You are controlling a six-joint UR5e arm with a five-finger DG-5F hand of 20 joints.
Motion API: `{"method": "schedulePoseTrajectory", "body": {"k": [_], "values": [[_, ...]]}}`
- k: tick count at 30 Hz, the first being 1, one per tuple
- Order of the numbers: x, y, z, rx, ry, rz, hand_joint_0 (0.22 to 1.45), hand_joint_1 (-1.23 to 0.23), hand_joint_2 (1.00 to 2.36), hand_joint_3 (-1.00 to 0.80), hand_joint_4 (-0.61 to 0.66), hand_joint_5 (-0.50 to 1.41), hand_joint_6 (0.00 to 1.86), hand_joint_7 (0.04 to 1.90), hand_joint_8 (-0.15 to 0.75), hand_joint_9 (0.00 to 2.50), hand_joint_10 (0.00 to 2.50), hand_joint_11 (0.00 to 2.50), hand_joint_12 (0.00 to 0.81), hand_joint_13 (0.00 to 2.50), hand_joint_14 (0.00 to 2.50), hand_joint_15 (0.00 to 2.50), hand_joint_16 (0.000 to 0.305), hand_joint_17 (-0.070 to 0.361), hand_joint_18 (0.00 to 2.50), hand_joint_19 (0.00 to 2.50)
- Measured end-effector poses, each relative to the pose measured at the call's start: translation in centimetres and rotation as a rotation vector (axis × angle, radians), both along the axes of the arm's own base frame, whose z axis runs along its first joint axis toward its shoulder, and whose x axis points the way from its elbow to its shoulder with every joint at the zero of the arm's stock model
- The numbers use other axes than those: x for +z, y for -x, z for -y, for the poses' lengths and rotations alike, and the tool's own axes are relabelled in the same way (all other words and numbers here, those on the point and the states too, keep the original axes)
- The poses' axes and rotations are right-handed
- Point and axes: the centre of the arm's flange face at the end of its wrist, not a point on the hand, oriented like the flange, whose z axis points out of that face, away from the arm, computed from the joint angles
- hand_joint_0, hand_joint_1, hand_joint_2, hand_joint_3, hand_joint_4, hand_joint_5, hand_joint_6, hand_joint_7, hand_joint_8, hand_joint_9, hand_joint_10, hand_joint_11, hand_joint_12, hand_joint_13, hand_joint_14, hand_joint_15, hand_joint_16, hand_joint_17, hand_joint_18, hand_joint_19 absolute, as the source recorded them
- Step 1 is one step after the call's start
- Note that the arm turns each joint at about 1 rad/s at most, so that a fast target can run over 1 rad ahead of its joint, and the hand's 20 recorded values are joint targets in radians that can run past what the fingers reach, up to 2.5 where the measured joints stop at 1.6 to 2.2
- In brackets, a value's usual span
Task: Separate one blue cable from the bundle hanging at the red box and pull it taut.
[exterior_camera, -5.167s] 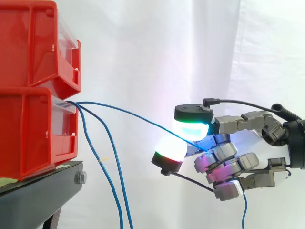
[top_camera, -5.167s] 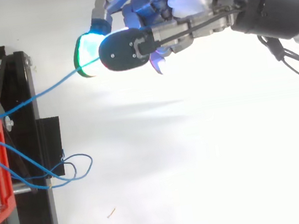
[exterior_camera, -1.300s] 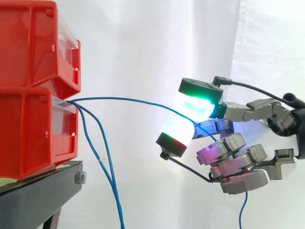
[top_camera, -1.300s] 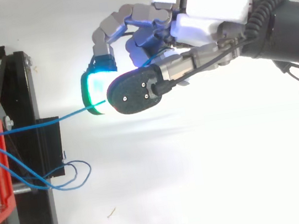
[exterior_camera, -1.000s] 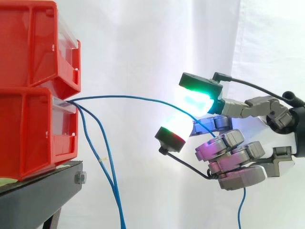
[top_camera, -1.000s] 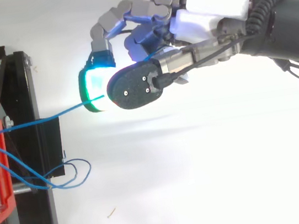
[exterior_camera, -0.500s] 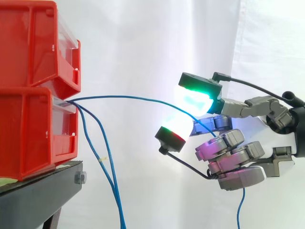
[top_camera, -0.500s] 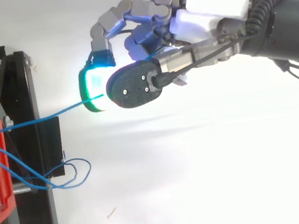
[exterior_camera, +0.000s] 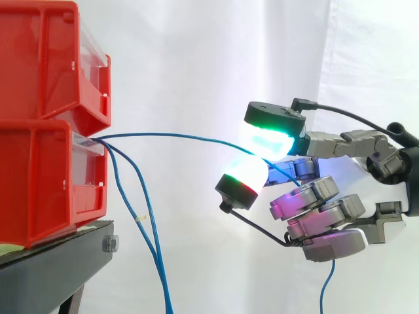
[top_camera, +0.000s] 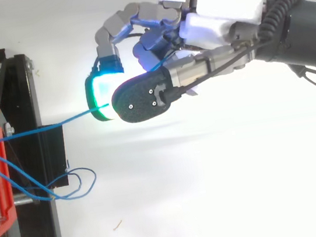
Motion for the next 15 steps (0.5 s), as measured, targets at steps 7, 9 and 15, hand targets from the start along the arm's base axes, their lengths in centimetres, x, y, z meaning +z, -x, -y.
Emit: {"method": "schedulePoseTrajectory", "body": {"k": [7,9,15], "values": [[0.01,0.00,-0.04,0.001,0.005,-0.002,0.62,-0.80,1.01,-0.07,-0.01,-0.10,0.93,1.16,0.342,0.74,2.50,1.48,0.370,1.09,2.50,1.20,0.050,0.112,1.44,1.26],[0.00,0.01,-0.03,0.001,0.005,-0.002,0.62,-0.80,1.01,-0.07,0.00,-0.10,0.93,1.16,0.348,0.74,2.50,1.51,0.365,1.09,2.50,1.22,0.050,0.112,1.44,1.26],[0.01,0.01,-0.04,0.001,0.006,-0.002,0.62,-0.79,1.01,-0.07,-0.01,-0.10,0.93,1.15,0.352,0.74,2.50,1.49,0.375,1.10,2.50,1.26,0.051,0.114,1.45,1.28]]}}
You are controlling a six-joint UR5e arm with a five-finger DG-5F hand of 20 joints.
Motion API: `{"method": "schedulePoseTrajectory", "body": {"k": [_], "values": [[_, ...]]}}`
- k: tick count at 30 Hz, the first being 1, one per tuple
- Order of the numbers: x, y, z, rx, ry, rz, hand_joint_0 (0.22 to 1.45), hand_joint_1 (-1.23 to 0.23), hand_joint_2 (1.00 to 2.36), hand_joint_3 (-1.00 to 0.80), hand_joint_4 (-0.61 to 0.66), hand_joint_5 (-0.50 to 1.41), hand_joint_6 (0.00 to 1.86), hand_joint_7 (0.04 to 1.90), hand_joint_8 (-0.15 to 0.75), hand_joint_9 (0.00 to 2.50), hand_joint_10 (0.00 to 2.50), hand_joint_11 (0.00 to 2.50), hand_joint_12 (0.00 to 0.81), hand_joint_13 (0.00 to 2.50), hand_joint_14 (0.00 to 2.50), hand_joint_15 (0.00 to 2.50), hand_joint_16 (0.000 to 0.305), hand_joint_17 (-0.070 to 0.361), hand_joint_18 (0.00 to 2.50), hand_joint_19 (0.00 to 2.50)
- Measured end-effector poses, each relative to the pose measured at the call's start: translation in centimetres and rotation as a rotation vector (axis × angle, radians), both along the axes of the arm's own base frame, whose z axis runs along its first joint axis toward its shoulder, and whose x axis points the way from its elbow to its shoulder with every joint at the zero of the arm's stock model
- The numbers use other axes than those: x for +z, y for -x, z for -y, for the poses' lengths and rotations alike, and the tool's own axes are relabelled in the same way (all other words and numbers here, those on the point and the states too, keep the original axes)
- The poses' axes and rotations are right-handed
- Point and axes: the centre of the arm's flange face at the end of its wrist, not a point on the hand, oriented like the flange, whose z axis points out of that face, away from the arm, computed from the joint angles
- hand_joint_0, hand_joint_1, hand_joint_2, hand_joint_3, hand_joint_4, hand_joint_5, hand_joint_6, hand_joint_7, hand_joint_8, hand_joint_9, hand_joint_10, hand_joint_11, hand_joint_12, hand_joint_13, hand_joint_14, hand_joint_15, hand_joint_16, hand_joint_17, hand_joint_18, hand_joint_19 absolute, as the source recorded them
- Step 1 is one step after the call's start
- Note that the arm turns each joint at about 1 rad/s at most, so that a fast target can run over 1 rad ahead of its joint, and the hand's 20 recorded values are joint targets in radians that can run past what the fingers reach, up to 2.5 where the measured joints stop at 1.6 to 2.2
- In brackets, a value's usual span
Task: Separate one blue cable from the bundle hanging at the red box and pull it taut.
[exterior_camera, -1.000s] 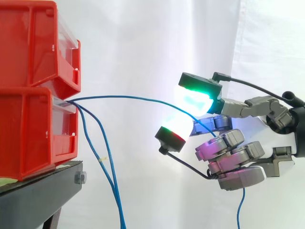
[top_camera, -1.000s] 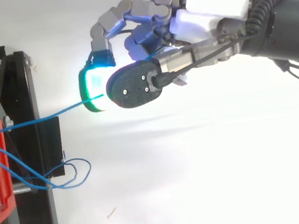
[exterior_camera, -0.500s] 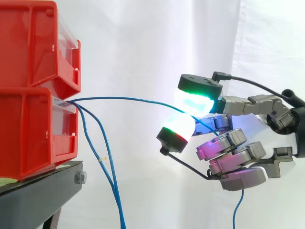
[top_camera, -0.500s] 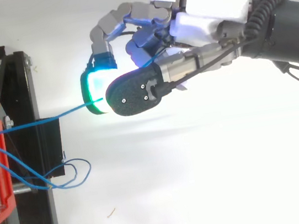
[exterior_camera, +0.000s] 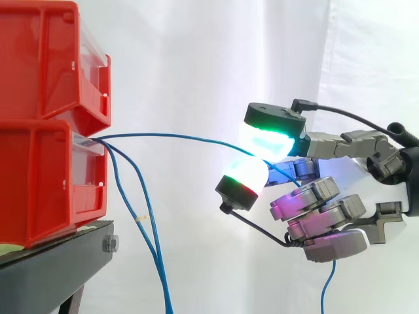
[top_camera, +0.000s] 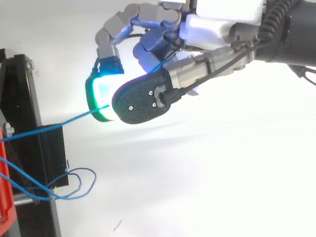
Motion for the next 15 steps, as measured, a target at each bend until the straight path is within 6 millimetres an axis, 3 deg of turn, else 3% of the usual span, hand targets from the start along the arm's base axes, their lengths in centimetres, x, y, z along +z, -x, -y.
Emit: {"method": "schedulePoseTrajectory", "body": {"k": [15], "values": [[-0.02,0.01,0.00,0.000,0.000,0.000,0.63,-0.79,1.01,-0.07,-0.01,-0.10,0.92,1.17,0.354,0.75,2.50,1.52,0.372,1.10,2.50,1.28,0.052,0.117,1.45,1.29]]}}
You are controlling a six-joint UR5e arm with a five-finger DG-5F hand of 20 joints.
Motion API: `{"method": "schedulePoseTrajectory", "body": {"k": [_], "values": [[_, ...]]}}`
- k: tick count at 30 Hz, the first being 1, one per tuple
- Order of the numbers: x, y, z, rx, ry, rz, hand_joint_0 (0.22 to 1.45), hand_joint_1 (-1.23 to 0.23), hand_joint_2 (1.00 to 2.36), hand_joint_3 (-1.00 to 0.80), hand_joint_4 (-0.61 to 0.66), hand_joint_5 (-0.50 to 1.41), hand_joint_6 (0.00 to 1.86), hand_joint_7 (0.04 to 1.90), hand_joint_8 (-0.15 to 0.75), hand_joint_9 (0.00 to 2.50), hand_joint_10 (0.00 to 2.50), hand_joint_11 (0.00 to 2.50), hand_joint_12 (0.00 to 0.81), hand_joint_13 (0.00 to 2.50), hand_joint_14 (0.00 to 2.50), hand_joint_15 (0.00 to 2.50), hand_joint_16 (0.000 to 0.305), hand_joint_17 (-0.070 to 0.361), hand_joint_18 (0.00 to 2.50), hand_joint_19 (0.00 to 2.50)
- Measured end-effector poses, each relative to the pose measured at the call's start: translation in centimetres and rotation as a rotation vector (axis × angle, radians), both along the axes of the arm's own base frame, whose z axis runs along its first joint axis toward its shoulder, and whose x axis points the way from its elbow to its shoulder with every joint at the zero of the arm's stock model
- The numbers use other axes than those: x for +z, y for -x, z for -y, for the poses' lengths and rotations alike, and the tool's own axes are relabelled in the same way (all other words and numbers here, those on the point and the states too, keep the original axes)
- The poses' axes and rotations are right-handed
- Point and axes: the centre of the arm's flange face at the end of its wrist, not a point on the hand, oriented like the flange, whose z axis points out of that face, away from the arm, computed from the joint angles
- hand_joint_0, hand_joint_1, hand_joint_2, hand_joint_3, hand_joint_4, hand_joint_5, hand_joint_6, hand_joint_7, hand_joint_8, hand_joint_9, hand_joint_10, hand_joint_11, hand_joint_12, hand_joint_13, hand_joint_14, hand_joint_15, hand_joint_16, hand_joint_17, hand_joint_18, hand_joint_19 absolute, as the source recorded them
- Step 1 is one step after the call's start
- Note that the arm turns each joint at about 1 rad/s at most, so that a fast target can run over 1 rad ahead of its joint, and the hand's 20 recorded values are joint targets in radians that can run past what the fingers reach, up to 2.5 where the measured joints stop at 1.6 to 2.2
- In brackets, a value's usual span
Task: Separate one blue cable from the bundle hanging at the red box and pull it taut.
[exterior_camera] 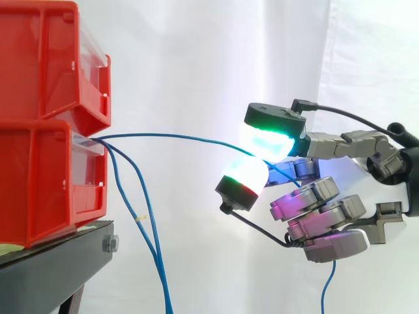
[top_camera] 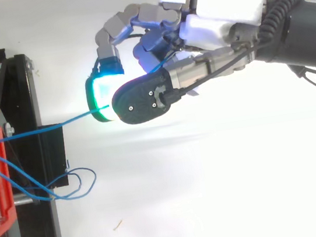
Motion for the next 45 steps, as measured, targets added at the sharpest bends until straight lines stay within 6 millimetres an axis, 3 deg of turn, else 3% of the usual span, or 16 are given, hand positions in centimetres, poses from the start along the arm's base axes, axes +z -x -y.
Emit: {"method": "schedulePoseTrajectory", "body": {"k": [45], "values": [[0.00,0.01,0.04,-0.001,0.000,0.000,0.63,-0.79,1.01,-0.08,0.01,-0.10,0.92,1.21,0.367,0.77,2.50,1.57,0.382,1.10,2.50,1.27,0.052,0.117,1.43,1.24]]}}
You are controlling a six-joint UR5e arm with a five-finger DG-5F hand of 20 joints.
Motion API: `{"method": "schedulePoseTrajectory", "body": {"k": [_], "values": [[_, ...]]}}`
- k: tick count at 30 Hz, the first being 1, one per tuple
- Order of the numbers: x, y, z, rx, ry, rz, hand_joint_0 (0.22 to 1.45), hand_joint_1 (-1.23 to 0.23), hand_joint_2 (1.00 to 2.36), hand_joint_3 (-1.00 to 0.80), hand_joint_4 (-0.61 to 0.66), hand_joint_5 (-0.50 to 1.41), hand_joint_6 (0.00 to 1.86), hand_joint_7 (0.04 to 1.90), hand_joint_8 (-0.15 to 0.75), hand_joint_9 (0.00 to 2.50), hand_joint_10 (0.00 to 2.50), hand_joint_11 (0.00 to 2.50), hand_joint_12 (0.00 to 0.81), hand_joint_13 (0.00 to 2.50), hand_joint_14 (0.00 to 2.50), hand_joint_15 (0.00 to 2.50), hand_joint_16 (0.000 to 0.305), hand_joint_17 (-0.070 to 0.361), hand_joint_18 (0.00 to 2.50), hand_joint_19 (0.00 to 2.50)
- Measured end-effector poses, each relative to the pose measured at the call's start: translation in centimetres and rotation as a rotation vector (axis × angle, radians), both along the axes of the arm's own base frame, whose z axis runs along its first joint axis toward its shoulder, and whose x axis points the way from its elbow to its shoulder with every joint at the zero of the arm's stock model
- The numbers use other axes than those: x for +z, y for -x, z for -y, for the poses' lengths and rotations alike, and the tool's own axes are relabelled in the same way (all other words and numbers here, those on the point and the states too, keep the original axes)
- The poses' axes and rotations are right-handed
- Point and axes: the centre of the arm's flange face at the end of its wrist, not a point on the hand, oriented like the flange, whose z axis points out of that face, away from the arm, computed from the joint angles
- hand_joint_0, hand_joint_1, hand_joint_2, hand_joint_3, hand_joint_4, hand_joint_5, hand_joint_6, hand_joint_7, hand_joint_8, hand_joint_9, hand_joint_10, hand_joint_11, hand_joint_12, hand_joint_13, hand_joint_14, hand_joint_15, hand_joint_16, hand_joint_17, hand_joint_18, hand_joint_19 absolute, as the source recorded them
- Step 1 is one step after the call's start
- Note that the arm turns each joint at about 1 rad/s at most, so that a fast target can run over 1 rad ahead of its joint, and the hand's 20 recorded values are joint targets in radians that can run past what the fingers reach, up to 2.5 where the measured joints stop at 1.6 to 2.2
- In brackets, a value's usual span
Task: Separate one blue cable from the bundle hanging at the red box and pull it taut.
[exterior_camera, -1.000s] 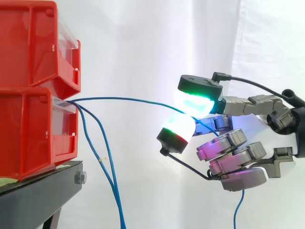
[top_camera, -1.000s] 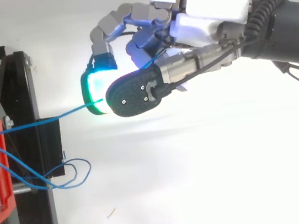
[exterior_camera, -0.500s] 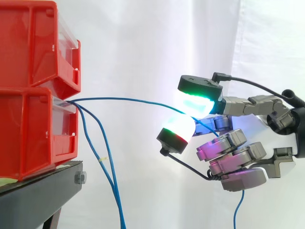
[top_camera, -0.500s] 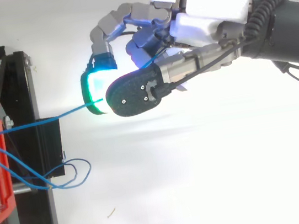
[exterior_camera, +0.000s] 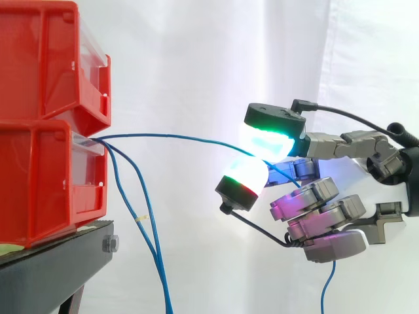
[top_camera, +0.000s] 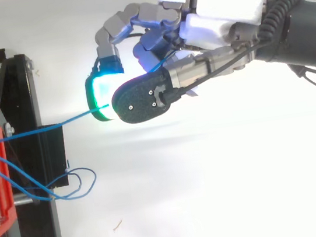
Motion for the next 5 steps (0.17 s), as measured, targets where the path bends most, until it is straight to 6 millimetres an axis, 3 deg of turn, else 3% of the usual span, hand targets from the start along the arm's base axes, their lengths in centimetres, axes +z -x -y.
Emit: {"method": "schedulePoseTrajectory", "body": {"k": [5], "values": [[0.00,0.00,-0.01,0.000,0.000,0.000,0.63,-0.79,1.02,-0.08,0.01,-0.10,0.92,1.21,0.359,0.76,2.50,1.57,0.381,1.09,2.50,1.27,0.051,0.116,1.43,1.24]]}}
